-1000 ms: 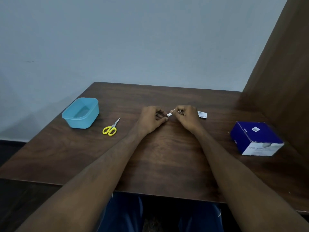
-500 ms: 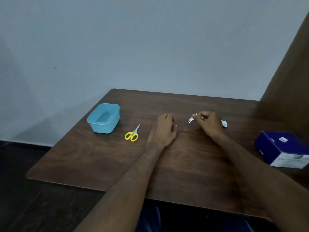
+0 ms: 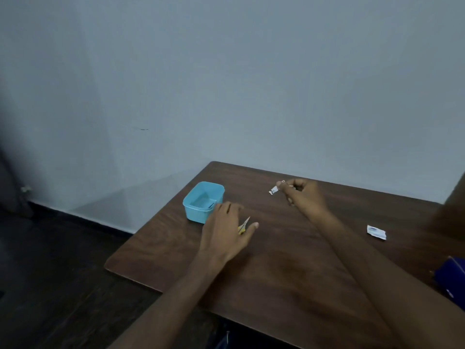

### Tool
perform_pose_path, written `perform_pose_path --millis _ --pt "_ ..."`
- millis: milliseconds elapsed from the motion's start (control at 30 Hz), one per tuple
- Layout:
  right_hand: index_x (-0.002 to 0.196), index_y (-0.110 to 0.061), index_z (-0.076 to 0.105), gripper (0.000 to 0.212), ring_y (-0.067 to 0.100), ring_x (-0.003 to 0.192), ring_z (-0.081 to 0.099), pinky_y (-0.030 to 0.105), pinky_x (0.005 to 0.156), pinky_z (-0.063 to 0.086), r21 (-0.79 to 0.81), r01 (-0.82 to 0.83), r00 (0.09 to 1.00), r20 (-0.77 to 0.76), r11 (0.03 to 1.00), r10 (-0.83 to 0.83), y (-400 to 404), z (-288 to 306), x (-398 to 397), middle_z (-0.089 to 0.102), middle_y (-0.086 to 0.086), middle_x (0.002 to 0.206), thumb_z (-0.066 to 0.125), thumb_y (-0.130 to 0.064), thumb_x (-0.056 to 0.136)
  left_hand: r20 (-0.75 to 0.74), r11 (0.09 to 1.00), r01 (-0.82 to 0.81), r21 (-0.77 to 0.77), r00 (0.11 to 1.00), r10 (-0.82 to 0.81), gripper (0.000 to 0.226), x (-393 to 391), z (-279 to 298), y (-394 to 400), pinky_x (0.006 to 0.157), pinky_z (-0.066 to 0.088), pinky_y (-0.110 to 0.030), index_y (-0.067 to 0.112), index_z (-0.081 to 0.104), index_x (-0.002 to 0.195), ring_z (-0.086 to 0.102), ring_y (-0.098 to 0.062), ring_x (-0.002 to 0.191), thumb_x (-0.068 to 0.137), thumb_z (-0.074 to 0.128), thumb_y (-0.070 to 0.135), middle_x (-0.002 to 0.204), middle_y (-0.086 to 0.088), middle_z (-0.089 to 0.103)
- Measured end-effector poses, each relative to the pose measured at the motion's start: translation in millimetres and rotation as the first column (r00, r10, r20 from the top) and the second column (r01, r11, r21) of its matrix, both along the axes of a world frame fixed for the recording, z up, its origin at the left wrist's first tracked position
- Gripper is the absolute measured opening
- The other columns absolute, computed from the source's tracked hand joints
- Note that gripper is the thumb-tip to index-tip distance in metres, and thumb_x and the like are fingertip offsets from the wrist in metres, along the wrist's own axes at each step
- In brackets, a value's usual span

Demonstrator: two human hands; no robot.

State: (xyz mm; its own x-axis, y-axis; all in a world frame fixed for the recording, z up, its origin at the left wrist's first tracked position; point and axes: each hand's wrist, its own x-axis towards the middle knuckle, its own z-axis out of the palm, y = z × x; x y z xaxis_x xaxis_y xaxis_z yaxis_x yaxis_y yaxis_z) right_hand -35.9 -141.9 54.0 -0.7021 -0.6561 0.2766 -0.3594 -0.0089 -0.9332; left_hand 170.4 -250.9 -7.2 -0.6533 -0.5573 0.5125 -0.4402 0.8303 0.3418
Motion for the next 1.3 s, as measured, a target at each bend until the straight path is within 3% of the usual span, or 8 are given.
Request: perform_pose_path --millis 133,267,367,467,633,967,1067,1300 --pt "0.085 -0.013 0.081 0.022 0.016 0.059 0.045 0.029 0.059 0.039 0.035 -0.081 0.997 0.002 0.996 0.081 -51.6 13.0 41.6 0.055 0.002 0.063 0.077 -0.03 0.098 0.079 0.997 -0.029 0.071 0.997 0.023 0.078 31.1 -18.7 -3.1 0.109 0.046 -0.033 0.018 0.052 0.146 0.05 -0.018 0.132 0.094 0.053 0.076 0.141 0.001 0.058" --pt "0.088 -0.018 0.084 0.02 0.006 0.06 0.053 0.025 0.06 0.042 0.153 -0.093 0.981 -0.154 0.984 0.117 -96.6 9.5 69.9 0.064 -0.01 0.065 0.077 -0.035 0.097 0.085 0.993 -0.053 0.11 0.995 0.044 0.077 35.4 -32.4 -1.2 0.106 0.045 -0.032 0.017 0.053 0.141 0.05 -0.017 0.133 0.093 0.053 0.077 0.143 0.0 0.057" --pt "0.095 -0.009 0.085 0.024 0.006 0.074 0.061 0.016 0.057 0.04 0.256 -0.079 0.951 -0.269 0.963 0.149 -119.9 6.7 81.1 0.075 -0.001 0.085 0.079 -0.033 0.095 0.085 0.99 -0.063 0.123 0.995 0.053 0.078 34.5 -29.6 -1.6 0.106 0.046 -0.032 0.018 0.053 0.141 0.048 -0.017 0.135 0.092 0.053 0.078 0.146 0.001 0.056" --pt "0.09 -0.006 0.085 0.018 0.012 0.08 0.064 0.022 0.06 0.045 0.308 -0.05 0.951 -0.276 0.95 0.139 -135.2 4.0 85.2 0.076 0.005 0.086 0.083 -0.024 0.091 0.079 0.986 -0.063 0.152 0.996 0.051 0.079 34.4 -28.7 -1.1 0.107 0.046 -0.031 0.018 0.052 0.145 0.046 -0.015 0.138 0.092 0.054 0.077 0.149 0.002 0.055" --pt "0.087 -0.01 0.085 0.014 0.008 0.073 0.062 0.014 0.048 0.041 0.424 -0.022 0.95 -0.273 0.905 0.151 -148.8 -7.6 79.5 0.08 0.003 0.095 0.087 -0.023 0.086 0.078 0.988 -0.076 0.133 0.995 0.066 0.076 32.7 -31.8 -2.7 0.101 0.046 -0.03 0.021 0.054 0.14 0.048 -0.013 0.132 0.091 0.053 0.079 0.142 0.004 0.057" --pt "0.099 -0.015 0.086 0.019 0.0 0.071 0.061 0.005 0.052 0.041 0.178 -0.046 0.996 -0.073 0.983 0.059 -133.6 -17.8 70.0 0.07 -0.009 0.078 0.083 -0.033 0.092 0.09 0.99 -0.09 0.106 0.993 0.08 0.077 30.9 -34.2 -6.3 0.102 0.05 -0.032 0.02 0.056 0.138 0.05 -0.015 0.131 0.09 0.053 0.08 0.141 0.003 0.059" --pt "0.095 -0.012 0.082 0.015 0.008 0.057 0.059 0.014 0.049 0.047 0.049 -0.002 0.995 0.098 0.999 -0.003 -112.3 -24.9 59.6 0.069 -0.001 0.07 0.082 -0.027 0.093 0.104 0.991 -0.101 0.09 0.99 0.091 0.075 30.3 -35.2 -6.5 0.102 0.05 -0.033 0.02 0.056 0.137 0.048 -0.016 0.13 0.091 0.051 0.08 0.141 0.003 0.058" --pt "0.101 -0.006 0.069 0.012 0.017 0.059 0.068 0.03 0.059 0.058 0.008 0.044 0.975 0.219 0.999 -0.045 -32.9 -52.9 19.7 0.074 0.014 0.084 0.078 -0.005 0.093 0.068 0.99 -0.074 0.117 0.995 0.067 0.074 31.2 -31.4 -4.4 0.109 0.046 -0.031 0.025 0.056 0.146 0.044 -0.013 0.14 0.093 0.056 0.076 0.151 0.007 0.054"
